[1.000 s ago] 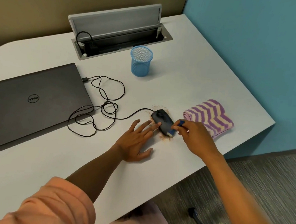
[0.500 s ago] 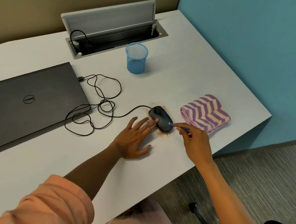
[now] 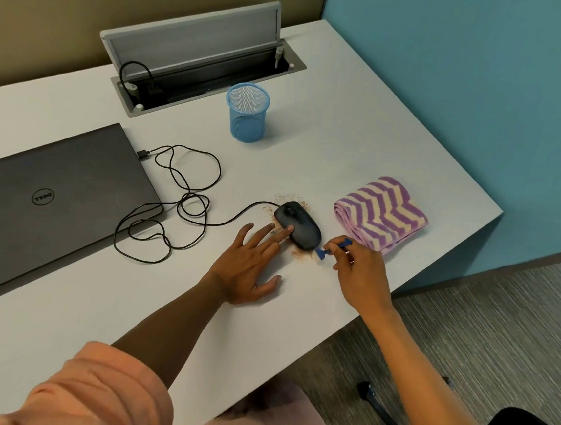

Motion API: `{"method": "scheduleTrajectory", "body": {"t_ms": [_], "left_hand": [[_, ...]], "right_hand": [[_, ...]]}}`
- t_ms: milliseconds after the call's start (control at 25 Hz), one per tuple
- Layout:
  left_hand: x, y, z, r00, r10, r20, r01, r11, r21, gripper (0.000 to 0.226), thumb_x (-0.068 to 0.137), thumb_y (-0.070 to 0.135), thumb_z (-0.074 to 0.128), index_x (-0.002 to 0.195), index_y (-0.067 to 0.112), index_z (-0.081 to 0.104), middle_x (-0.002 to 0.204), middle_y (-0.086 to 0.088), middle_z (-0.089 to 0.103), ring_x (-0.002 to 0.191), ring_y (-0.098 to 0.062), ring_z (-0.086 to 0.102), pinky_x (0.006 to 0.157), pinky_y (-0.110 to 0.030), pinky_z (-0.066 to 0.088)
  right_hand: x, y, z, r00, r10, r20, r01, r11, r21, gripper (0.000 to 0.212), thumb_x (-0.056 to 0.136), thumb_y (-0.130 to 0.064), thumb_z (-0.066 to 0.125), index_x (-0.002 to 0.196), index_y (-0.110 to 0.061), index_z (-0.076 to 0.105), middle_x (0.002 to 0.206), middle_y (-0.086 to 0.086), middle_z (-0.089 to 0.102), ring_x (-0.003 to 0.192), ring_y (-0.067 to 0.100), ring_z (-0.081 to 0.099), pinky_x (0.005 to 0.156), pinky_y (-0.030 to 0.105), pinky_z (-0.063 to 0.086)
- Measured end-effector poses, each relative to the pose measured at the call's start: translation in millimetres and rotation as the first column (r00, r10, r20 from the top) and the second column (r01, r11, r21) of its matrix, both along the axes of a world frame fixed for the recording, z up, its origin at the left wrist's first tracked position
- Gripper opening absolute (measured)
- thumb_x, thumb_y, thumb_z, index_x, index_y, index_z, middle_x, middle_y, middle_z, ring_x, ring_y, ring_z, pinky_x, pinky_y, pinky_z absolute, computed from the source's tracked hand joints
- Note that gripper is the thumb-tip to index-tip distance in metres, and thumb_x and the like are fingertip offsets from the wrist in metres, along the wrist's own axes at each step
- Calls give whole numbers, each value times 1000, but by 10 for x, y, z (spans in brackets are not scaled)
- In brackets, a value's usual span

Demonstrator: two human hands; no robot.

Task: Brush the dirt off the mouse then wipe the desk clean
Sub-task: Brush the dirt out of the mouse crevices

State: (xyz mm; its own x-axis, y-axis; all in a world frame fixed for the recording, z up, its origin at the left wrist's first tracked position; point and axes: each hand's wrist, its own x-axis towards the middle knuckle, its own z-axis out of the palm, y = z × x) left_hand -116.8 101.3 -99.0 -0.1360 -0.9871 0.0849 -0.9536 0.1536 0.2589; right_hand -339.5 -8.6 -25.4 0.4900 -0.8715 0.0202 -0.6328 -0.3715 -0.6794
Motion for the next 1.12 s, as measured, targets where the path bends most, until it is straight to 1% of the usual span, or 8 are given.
{"method": "scheduleTrajectory", "body": {"t_ms": [120, 280, 440, 640, 760, 880, 1000, 1120], "left_hand": [[4, 4, 9, 1000, -4, -14, 4, 1000, -7, 59, 97, 56, 43, 143, 22, 29, 171, 3, 12, 150, -29, 28, 122, -49, 5], [3, 2, -1, 1000, 1, -6, -1, 1000, 4, 63, 98, 57, 41, 147, 22, 26, 171, 4, 10, 151, -28, 27, 122, -49, 4], [0, 1, 5, 1000, 2, -8, -2, 1000, 5, 65, 98, 58, 40, 149, 20, 26, 171, 3, 10, 151, -28, 27, 123, -49, 4], [8, -3, -6, 1000, 1, -4, -1, 1000, 16, 61, 98, 58, 38, 145, 20, 29, 171, 4, 9, 152, -28, 26, 123, -48, 2], [9, 0, -12, 1000, 0, 6, 0, 1000, 21, 61, 98, 58, 38, 144, 18, 33, 171, 4, 8, 152, -28, 24, 123, -50, 4], [11, 0, -13, 1000, -2, -3, 2, 1000, 14, 60, 98, 58, 38, 143, 19, 33, 171, 4, 8, 152, -28, 25, 123, -50, 4], [12, -4, -18, 1000, -2, 2, 2, 1000, 26, 63, 98, 60, 37, 146, 18, 36, 171, 4, 8, 152, -28, 24, 124, -51, 4], [12, -5, -32, 1000, 1, 11, -2, 1000, 20, 64, 98, 60, 38, 144, 16, 41, 171, 4, 8, 152, -28, 23, 124, -50, 1]], "right_hand": [[14, -29, -14, 996, -78, 48, 78, 997, -7, 23, 100, -35, 49, 107, -25, 68, 85, -3, 71, 74, 11, 68, 65, 33, 57], [86, -67, 4, 997, -65, -27, 66, 997, 32, 23, 102, -31, 45, 98, -19, 65, 87, 2, 70, 75, 16, 67, 70, 41, 57], [132, -145, 63, 993, -120, 12, 120, 993, -24, 28, 101, -34, 45, 107, -16, 66, 87, 5, 71, 76, 19, 67, 68, 40, 56], [151, -87, 29, 995, -69, -75, 64, 995, -70, 24, 100, -31, 48, 102, -17, 67, 82, -1, 67, 71, 13, 61, 58, 21, 45], [138, -120, 17, 990, -142, -21, 140, 988, -70, 26, 100, -33, 48, 103, -17, 68, 80, 4, 68, 71, 18, 64, 60, 31, 52], [173, -97, 49, 999, -40, 5, 40, 999, 5, 23, 100, -34, 47, 103, -23, 67, 85, 5, 72, 76, 21, 68, 68, 42, 57], [265, -150, 165, 997, -44, 69, 47, 998, -41, 25, 99, -38, 47, 109, -25, 66, 93, -3, 73, 79, 11, 68, 67, 27, 57], [375, -192, 248, 999, 43, -12, -44, 994, -100, 26, 100, -37, 49, 108, -24, 69, 82, -6, 70, 63, 4, 59, 53, 17, 45]]}}
